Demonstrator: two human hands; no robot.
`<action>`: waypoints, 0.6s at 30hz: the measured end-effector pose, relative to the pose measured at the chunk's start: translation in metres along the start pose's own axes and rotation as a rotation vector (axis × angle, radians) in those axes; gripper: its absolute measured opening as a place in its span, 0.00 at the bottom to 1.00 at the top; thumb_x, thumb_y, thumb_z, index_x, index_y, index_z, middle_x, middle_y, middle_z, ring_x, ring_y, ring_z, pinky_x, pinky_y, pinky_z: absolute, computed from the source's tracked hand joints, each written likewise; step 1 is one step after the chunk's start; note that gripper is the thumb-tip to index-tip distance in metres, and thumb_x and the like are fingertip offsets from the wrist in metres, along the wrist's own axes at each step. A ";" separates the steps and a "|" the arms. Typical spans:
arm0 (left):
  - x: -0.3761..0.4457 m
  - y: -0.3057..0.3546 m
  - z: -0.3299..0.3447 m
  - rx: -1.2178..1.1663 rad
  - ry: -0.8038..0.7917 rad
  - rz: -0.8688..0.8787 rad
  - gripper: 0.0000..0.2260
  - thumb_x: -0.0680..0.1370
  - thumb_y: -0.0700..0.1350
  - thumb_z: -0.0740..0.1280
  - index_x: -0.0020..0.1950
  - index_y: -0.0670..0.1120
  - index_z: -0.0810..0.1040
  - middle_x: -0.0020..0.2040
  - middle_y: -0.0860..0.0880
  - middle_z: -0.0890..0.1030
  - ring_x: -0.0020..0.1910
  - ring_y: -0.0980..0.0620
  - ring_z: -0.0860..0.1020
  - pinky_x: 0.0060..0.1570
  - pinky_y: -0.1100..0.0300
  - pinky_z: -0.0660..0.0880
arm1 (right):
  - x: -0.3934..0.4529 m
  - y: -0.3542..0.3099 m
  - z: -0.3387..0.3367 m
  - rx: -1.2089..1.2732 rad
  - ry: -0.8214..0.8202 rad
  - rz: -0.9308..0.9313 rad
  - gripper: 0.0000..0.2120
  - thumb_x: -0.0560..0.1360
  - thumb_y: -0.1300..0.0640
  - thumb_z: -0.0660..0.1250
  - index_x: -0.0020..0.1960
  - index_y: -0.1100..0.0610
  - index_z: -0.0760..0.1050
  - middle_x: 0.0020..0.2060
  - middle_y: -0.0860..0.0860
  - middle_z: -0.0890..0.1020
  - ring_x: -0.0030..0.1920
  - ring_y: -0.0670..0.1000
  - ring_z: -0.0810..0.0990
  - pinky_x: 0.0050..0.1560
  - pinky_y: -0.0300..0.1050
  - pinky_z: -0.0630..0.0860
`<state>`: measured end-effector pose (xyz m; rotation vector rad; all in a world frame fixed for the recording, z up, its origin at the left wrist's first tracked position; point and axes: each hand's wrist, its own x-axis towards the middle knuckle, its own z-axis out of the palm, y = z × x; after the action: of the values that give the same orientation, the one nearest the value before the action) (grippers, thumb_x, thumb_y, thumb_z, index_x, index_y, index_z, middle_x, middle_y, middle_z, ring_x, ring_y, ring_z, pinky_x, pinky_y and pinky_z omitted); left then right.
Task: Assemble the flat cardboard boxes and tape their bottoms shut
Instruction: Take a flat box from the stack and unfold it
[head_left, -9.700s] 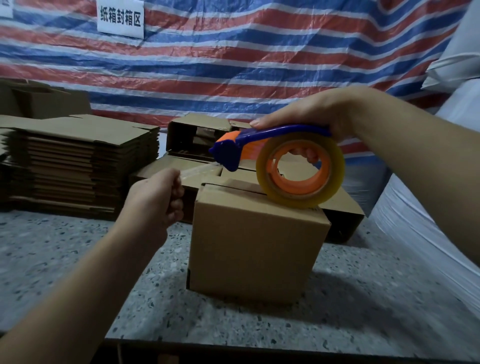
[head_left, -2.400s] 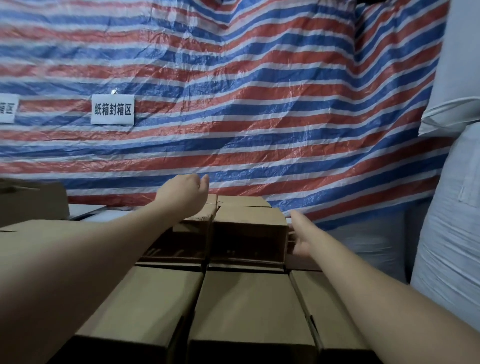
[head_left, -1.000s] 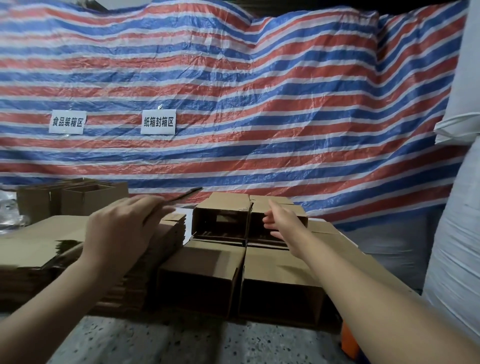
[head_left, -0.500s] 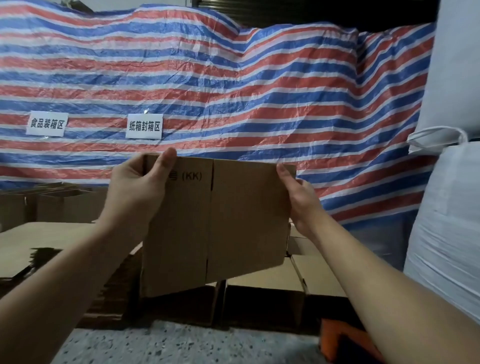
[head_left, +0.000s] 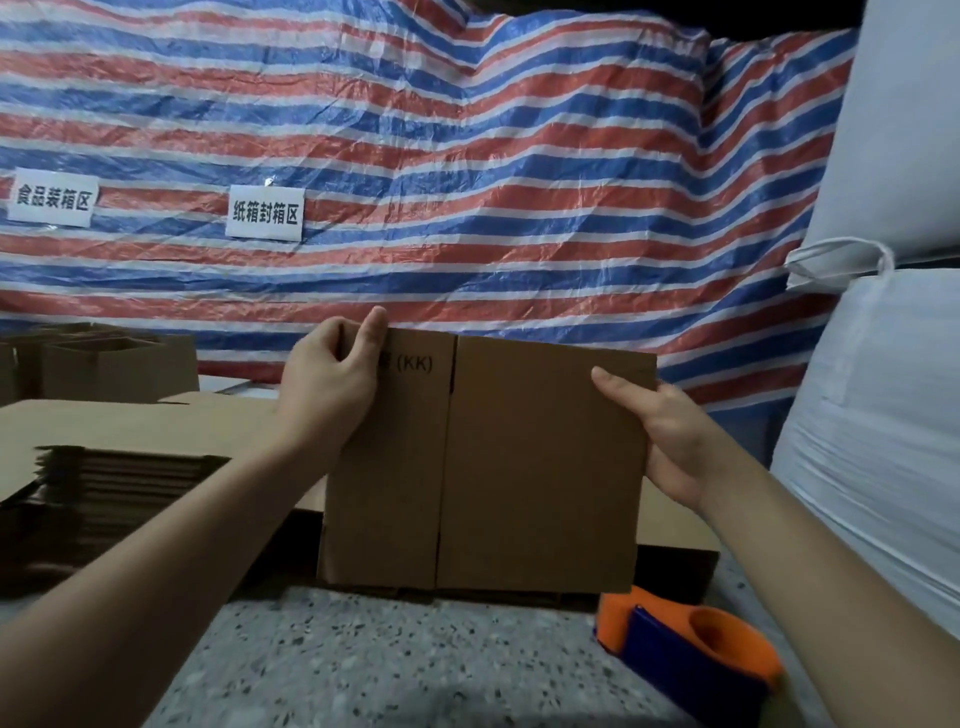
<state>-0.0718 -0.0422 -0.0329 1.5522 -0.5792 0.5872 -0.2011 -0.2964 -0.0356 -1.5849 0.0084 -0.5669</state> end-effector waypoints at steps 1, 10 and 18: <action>-0.006 -0.005 0.000 0.041 0.006 -0.024 0.22 0.79 0.63 0.59 0.47 0.44 0.76 0.38 0.49 0.77 0.36 0.53 0.74 0.33 0.59 0.67 | -0.005 0.004 0.002 -0.007 0.013 -0.003 0.24 0.71 0.46 0.72 0.64 0.56 0.79 0.56 0.55 0.86 0.56 0.56 0.85 0.62 0.60 0.78; -0.064 -0.042 -0.005 -0.133 -0.075 -0.291 0.15 0.73 0.62 0.70 0.50 0.52 0.76 0.47 0.51 0.81 0.47 0.53 0.79 0.40 0.58 0.74 | -0.047 0.064 0.013 -0.022 0.098 0.004 0.20 0.74 0.45 0.72 0.62 0.53 0.80 0.53 0.52 0.87 0.54 0.53 0.86 0.60 0.60 0.79; -0.082 -0.062 -0.005 -0.135 -0.039 -0.294 0.17 0.70 0.63 0.71 0.49 0.52 0.78 0.42 0.52 0.83 0.44 0.54 0.82 0.44 0.53 0.79 | -0.056 0.092 0.012 0.032 0.123 0.074 0.19 0.74 0.44 0.71 0.58 0.55 0.82 0.52 0.55 0.87 0.54 0.55 0.86 0.57 0.57 0.78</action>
<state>-0.0909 -0.0321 -0.1336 1.4882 -0.4006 0.2888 -0.2154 -0.2765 -0.1408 -1.5101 0.1488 -0.6033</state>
